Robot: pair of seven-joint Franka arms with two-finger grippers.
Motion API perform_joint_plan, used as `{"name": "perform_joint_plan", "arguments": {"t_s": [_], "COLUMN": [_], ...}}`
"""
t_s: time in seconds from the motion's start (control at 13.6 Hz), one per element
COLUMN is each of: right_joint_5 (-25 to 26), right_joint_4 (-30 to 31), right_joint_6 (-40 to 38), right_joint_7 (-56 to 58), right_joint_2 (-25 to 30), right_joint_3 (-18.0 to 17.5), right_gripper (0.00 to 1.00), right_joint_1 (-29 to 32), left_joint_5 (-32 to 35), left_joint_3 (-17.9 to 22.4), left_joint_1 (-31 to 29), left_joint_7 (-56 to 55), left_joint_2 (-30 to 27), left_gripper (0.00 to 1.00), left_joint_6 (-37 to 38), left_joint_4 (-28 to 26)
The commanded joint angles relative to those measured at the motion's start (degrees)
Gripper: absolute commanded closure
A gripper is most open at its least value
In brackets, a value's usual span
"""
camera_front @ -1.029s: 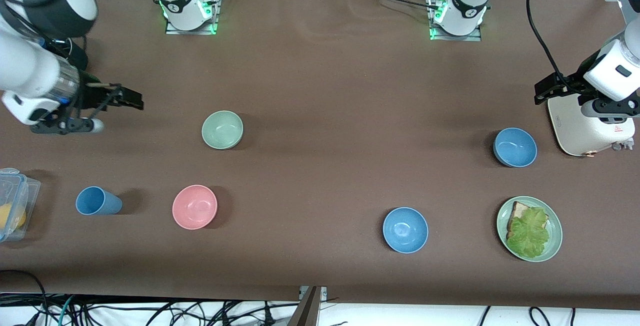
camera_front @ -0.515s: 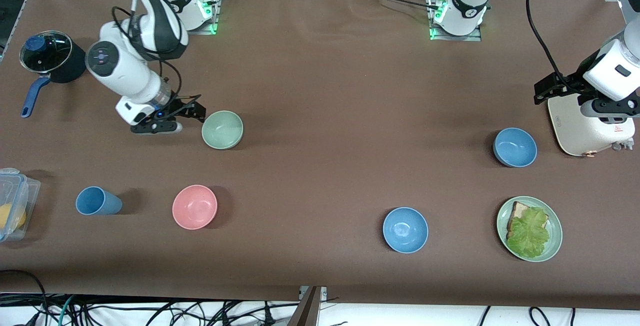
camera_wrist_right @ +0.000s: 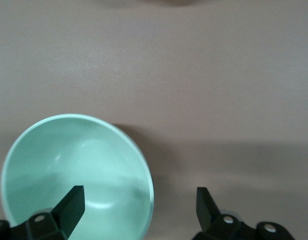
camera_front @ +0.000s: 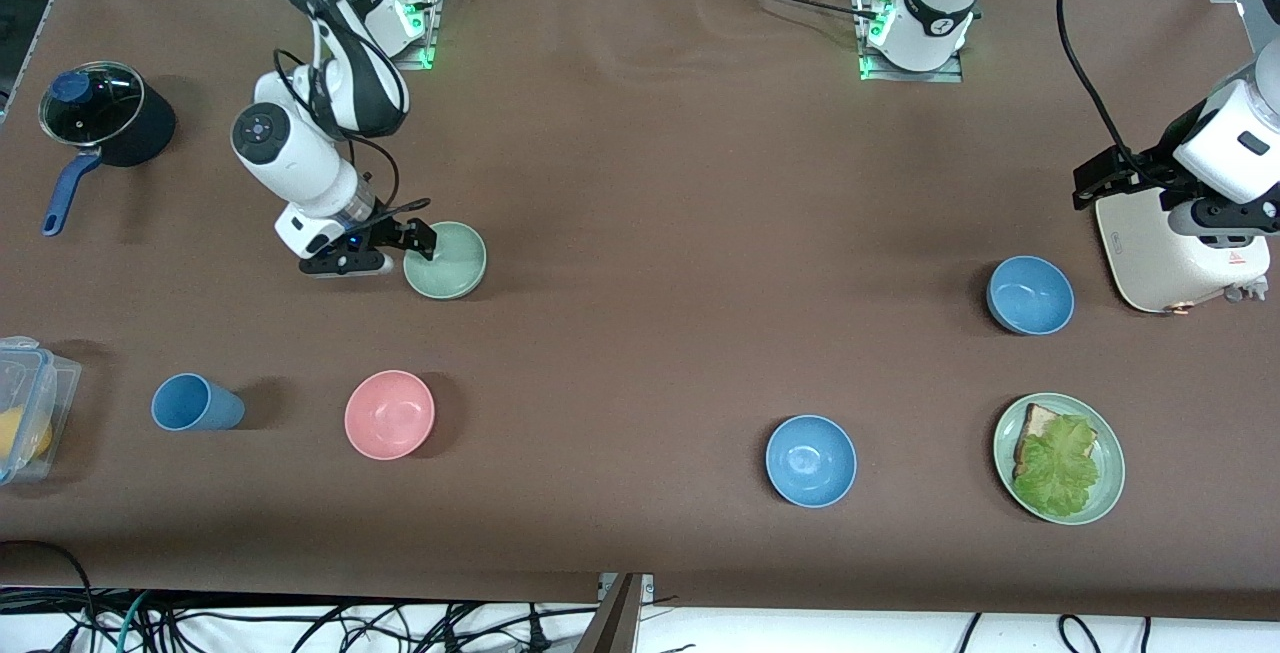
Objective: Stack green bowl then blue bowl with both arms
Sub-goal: 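Grasp the green bowl rim with the right gripper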
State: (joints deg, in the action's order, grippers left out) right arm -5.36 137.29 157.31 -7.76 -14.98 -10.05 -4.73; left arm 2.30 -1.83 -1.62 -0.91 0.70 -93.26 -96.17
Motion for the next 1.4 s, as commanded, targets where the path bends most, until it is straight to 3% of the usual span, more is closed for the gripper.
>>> {"name": "perform_joint_plan", "arguments": {"t_s": [0.0,0.07,0.22,0.37,0.66,0.88,1.03,1.32], "right_joint_5": [-0.8,-0.8,-0.8,-0.8,-0.6,-0.6,-0.6,1.6], "right_joint_4": [0.0,0.1,0.0,-0.1,-1.5,-4.8,-10.7,-28.8], "right_joint_6": [3.2,2.9,2.7,2.5,1.1,-2.1,-6.5,-11.3], "right_joint_7": [-1.5,-2.0,-1.8,-2.1,-5.1,-6.0,-7.1,-27.9], "right_joint_2": [-2.4,-2.4,-2.3,-2.3,-2.2,-1.5,-2.3,-13.3], "right_joint_3": [-0.2,-0.2,-0.2,-0.2,-0.4,-4.9,-7.0,-6.6], "right_gripper": [0.05,0.19,0.66,1.00,1.00,1.00,1.00,1.00], "right_joint_1": [-0.5,-0.5,-0.5,-0.5,-0.7,-1.3,-4.4,-18.8], "left_joint_5": [0.3,0.3,0.3,0.3,0.3,0.3,0.3,0.3], "left_joint_3": [-0.2,-0.2,-0.3,-0.3,-0.5,-0.5,-0.5,-0.2], "left_joint_1": [-0.3,-0.2,-0.2,-0.3,-0.2,-0.2,-0.2,-0.3], "left_joint_7": [0.6,0.5,0.6,0.6,0.6,0.8,0.7,0.9], "left_joint_2": [0.7,0.7,0.7,0.7,0.7,0.7,0.7,0.7], "left_gripper": [0.00,0.00,0.00,0.00,0.00,0.00,0.00,0.00], "left_joint_6": [1.3,1.3,1.3,1.5,1.4,1.5,1.5,1.5], "left_joint_4": [1.7,1.7,1.7,1.6,1.7,1.7,1.7,1.7]}}
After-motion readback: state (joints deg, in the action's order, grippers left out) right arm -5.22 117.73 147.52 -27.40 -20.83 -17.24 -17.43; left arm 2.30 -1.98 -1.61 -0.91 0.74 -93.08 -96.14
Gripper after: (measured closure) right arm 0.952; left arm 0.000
